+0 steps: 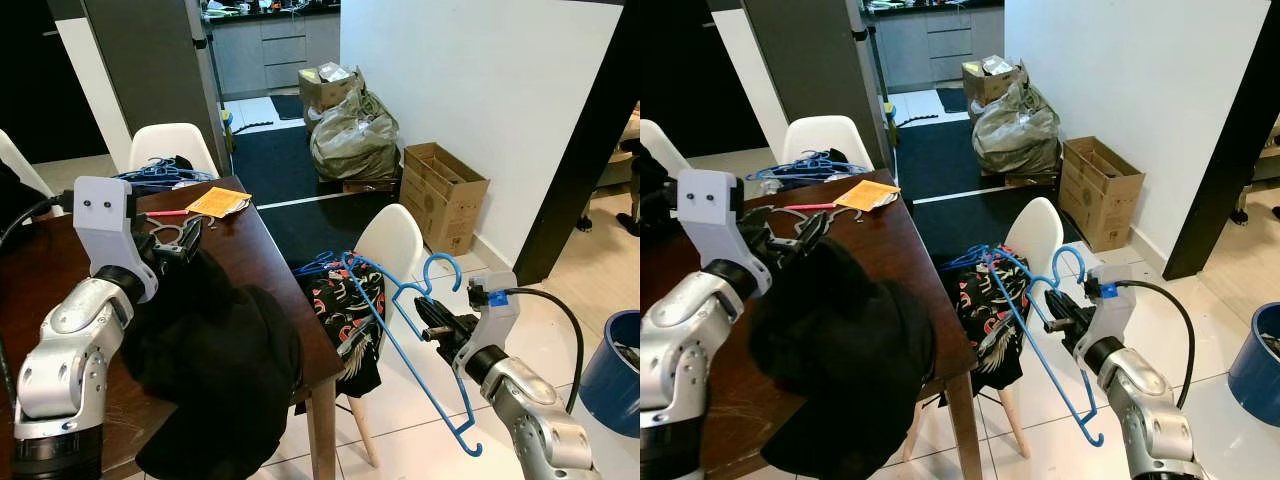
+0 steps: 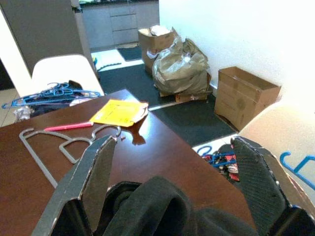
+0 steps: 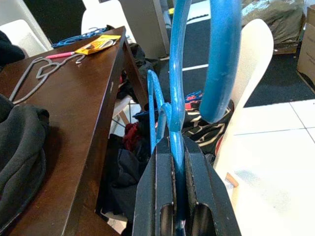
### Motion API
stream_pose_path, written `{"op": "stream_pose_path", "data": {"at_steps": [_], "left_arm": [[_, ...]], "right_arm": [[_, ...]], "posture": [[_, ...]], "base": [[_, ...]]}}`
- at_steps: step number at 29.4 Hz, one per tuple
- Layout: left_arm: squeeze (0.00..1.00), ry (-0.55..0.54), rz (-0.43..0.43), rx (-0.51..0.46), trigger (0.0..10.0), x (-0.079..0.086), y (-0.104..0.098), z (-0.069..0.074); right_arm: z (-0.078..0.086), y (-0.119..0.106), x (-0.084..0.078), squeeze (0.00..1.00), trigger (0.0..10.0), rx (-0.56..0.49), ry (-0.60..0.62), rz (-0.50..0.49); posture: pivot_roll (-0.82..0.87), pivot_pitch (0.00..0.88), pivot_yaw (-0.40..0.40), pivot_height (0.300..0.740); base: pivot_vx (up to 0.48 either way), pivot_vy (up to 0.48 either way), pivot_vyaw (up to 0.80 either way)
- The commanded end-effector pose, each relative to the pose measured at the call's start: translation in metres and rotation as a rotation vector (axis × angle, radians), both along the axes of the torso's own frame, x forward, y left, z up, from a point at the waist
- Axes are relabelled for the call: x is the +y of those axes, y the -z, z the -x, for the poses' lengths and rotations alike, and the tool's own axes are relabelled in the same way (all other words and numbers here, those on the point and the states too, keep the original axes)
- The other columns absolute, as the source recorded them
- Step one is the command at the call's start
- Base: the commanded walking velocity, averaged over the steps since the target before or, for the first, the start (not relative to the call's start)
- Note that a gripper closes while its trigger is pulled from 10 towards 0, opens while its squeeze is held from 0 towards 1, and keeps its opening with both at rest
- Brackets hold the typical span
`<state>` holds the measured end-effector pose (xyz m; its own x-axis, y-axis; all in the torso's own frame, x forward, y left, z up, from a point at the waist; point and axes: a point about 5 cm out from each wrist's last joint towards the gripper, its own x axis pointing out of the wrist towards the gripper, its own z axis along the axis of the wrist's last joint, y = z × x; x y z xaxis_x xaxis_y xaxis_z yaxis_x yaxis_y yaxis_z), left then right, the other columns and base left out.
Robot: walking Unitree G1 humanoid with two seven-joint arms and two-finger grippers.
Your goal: Hang hanger
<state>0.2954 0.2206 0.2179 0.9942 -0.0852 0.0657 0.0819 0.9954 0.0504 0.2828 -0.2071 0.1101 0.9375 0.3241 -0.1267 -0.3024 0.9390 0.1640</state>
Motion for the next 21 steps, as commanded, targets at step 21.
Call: {"op": "stream_pose_path", "data": {"at_steps": [21], "left_arm": [[0.0,-0.084,-0.032,0.019,10.0,-0.046,0.03,0.015]], "right_arm": [[0.001,-0.002,0.001,0.0,10.0,-0.008,-0.002,-0.045]], "posture": [[-0.04,0.0,0.064,0.731]], "base": [[-0.122,0.0,0.0]]}}
